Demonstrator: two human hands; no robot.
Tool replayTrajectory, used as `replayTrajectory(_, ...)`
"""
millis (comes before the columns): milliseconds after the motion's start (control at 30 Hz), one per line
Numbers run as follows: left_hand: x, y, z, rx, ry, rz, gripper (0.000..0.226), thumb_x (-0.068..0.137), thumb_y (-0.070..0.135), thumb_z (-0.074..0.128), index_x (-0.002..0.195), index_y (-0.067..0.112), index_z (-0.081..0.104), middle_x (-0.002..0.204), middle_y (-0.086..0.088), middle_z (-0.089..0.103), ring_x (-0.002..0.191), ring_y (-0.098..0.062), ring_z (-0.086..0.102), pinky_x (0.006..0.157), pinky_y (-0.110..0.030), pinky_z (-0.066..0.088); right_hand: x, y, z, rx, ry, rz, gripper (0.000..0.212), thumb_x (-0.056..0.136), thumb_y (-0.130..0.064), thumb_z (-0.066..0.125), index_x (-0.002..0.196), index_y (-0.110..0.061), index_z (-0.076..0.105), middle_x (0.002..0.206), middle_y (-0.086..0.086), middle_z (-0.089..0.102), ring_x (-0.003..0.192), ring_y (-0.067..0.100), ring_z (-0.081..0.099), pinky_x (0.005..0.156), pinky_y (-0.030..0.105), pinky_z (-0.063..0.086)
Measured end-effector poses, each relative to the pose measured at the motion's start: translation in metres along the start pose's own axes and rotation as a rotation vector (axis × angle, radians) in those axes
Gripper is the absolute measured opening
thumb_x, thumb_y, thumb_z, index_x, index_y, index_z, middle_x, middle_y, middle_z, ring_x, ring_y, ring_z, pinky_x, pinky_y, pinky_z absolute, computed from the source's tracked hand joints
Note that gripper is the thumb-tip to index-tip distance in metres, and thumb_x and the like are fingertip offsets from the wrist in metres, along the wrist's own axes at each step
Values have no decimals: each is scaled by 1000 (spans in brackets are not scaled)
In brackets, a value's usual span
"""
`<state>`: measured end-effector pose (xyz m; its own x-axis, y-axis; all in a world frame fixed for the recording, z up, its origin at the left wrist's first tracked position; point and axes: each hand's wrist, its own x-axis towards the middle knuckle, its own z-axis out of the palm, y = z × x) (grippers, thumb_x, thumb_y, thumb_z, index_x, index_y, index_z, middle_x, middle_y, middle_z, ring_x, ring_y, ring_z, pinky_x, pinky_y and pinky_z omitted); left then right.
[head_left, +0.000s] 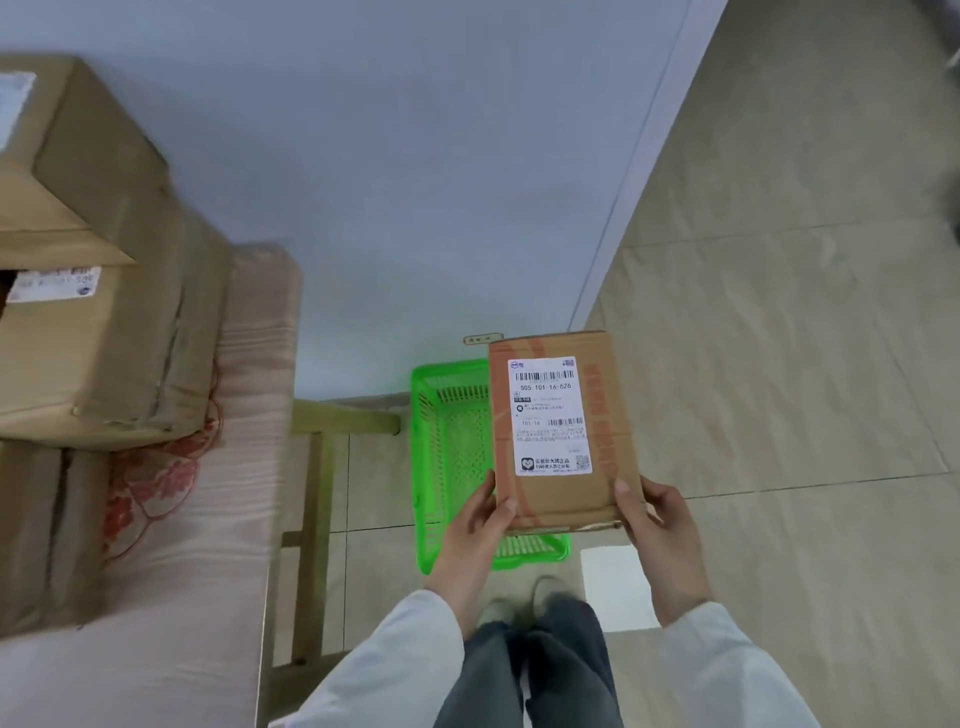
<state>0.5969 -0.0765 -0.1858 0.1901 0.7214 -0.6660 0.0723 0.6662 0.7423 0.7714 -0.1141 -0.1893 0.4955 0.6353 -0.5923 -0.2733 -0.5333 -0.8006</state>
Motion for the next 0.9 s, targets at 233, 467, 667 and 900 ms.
replayTrajectory(233,127,-83,-10,34,79,-46,51,95,18,55,144,19,39,134,1,56,123,-11,53,112,-33,35,125,90,32,-10,-67,14,27,90,-17,64,112,-6,55,110,4,65,94,10,61,82,21,45)
replayTrajectory(467,247,-194,-46,28,146,-79,40,93,23,57,126,41,43,123,12,59,121,-12,54,112,-38,35,230,216,78,-66,-108,11,22,90,-17,63,107,-4,56,103,5,68,95,15,64,83,24,49)
replayTrajectory(667,327,-264,-71,33,113,-71,47,93,23,56,137,32,42,129,10,56,123,-11,51,113,-37,33,296,302,111,-107,-106,-50,18,92,-12,58,107,-5,51,100,4,63,85,6,58,67,8,44)
replayTrajectory(900,387,-317,-82,61,131,-67,51,95,21,55,143,25,40,135,7,54,121,-10,50,114,-38,32,349,363,132,-161,-79,-79,31,94,-13,56,122,1,55,112,9,64,99,19,59,76,18,44)
